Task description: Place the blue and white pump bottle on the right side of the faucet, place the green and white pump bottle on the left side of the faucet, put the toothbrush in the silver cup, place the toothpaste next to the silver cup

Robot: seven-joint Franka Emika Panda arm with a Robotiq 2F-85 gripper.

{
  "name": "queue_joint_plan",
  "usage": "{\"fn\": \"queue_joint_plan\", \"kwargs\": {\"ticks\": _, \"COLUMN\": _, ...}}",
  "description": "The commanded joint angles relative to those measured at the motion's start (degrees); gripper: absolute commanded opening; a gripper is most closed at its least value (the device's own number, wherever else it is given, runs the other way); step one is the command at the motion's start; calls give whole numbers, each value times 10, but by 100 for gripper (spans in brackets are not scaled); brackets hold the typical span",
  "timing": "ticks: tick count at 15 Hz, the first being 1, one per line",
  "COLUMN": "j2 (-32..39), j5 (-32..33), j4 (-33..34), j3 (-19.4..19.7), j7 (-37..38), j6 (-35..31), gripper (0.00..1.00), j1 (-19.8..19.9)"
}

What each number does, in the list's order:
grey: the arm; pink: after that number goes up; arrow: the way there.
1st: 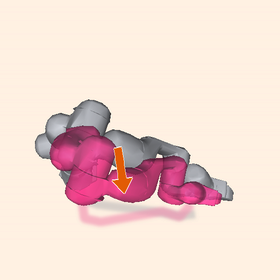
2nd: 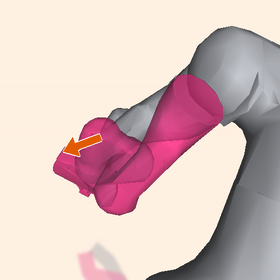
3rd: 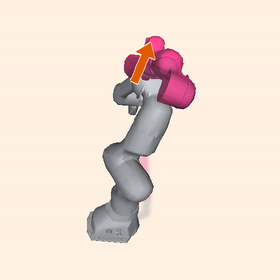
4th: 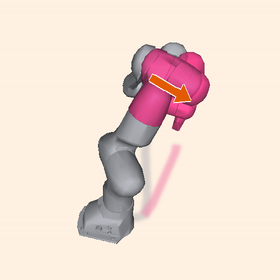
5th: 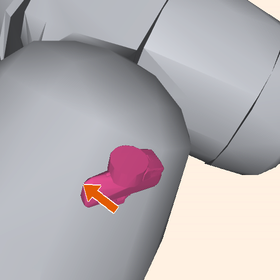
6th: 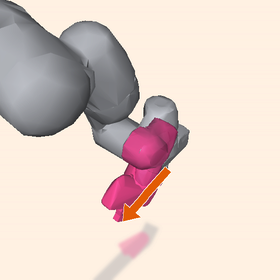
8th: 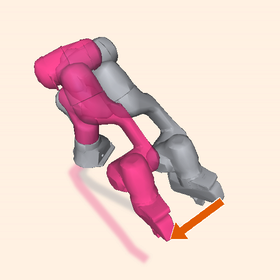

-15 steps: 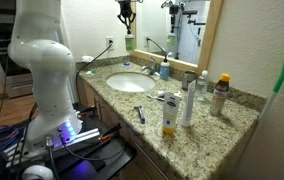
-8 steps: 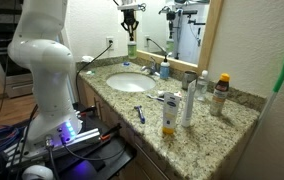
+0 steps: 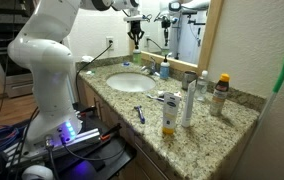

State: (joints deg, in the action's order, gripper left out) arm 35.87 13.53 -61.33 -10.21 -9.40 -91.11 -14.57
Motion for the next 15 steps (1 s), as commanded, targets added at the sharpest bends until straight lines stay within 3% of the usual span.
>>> {"fn": "queue_joint_plan", "kwargs": {"ticks": 1, "j2": 21, "j5": 1, "j4": 24, "j3": 3, "j7": 10, "j6": 8, "gripper": 4, "j1": -4}}
{"fn": "queue_joint_plan", "kwargs": {"ticks": 10, "j2": 140, "j5": -45, "j4": 188, "j3": 33, "j7": 72, "j6": 5, "gripper": 4, "j1": -18}}
{"fn": "queue_joint_plan", "kwargs": {"ticks": 15, "j2": 178, "j5": -35, "j4": 218, "j3": 21, "j7": 98, "j6": -9, "gripper": 4, "j1": -9}}
